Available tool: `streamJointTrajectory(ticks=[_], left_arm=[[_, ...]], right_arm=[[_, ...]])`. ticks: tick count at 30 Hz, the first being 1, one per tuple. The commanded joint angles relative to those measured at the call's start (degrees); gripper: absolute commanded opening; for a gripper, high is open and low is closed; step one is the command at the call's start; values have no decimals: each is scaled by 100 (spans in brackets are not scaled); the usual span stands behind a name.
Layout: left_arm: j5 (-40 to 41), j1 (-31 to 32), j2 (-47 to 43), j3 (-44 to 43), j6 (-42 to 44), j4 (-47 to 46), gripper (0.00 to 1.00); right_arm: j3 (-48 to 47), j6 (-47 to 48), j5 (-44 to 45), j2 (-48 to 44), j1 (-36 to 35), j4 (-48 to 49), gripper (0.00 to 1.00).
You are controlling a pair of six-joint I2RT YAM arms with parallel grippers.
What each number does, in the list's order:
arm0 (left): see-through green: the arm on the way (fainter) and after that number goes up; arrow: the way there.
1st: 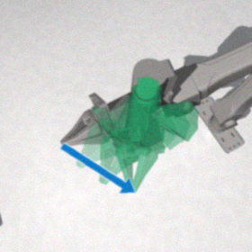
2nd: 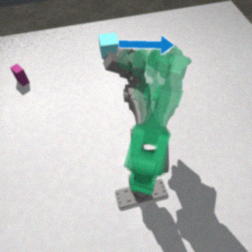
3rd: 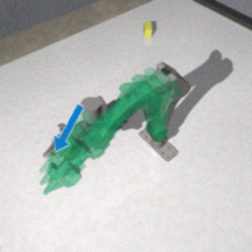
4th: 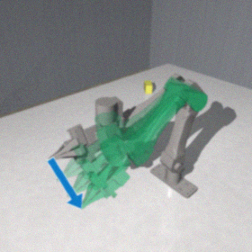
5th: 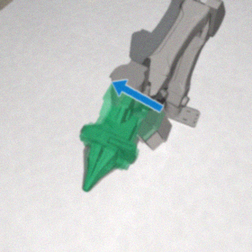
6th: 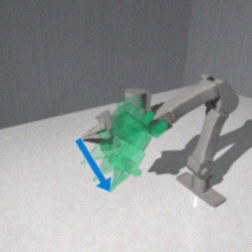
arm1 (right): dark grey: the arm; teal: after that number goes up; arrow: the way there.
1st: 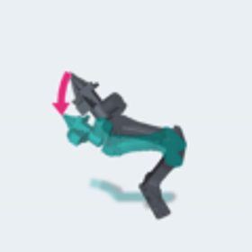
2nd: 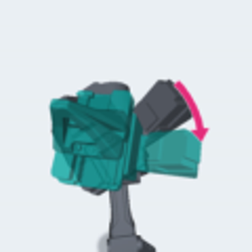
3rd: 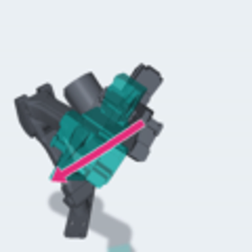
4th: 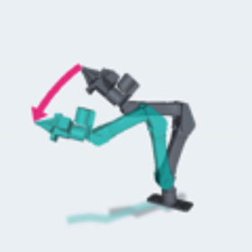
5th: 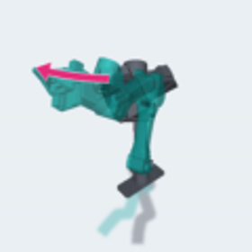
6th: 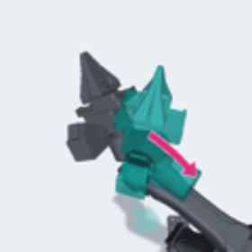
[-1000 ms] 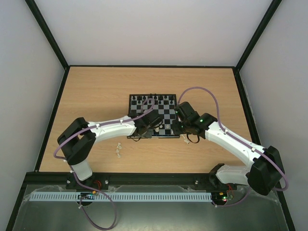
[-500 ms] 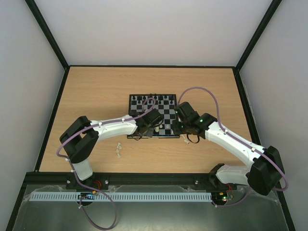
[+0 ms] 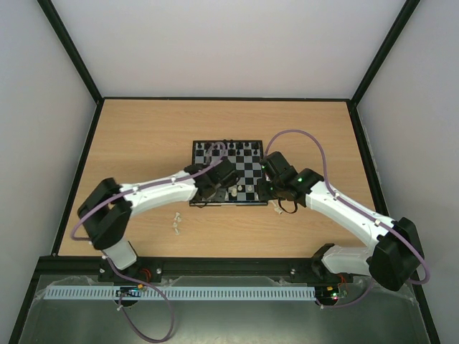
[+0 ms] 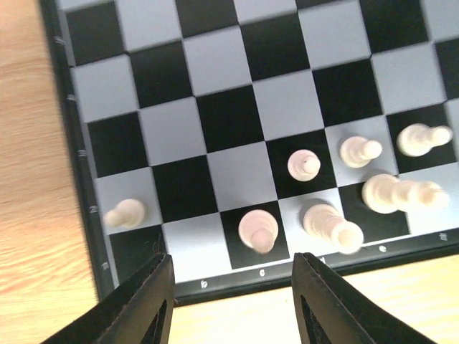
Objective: Set up the chess pieces on the board
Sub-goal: Place the chess piece on the chessboard, then pick up the chess piece at the center of the board.
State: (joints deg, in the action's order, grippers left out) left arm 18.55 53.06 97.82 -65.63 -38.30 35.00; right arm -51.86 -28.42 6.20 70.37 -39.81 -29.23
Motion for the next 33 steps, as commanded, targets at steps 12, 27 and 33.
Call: streamJointTrajectory(ticks=[12,27,33], left_arm=[[-57,88,-2933,2343,-2066,1196,51],[-239,614,-3316,3078,-3380,958,50],[-217,963,-3062,3187,-3719,870,48]], right_arm=[[86,107,-200,-142,17,-136,38],[101,153,-426,-142,17,-116,38],[114,166,-510,-176,12,-81,38]])
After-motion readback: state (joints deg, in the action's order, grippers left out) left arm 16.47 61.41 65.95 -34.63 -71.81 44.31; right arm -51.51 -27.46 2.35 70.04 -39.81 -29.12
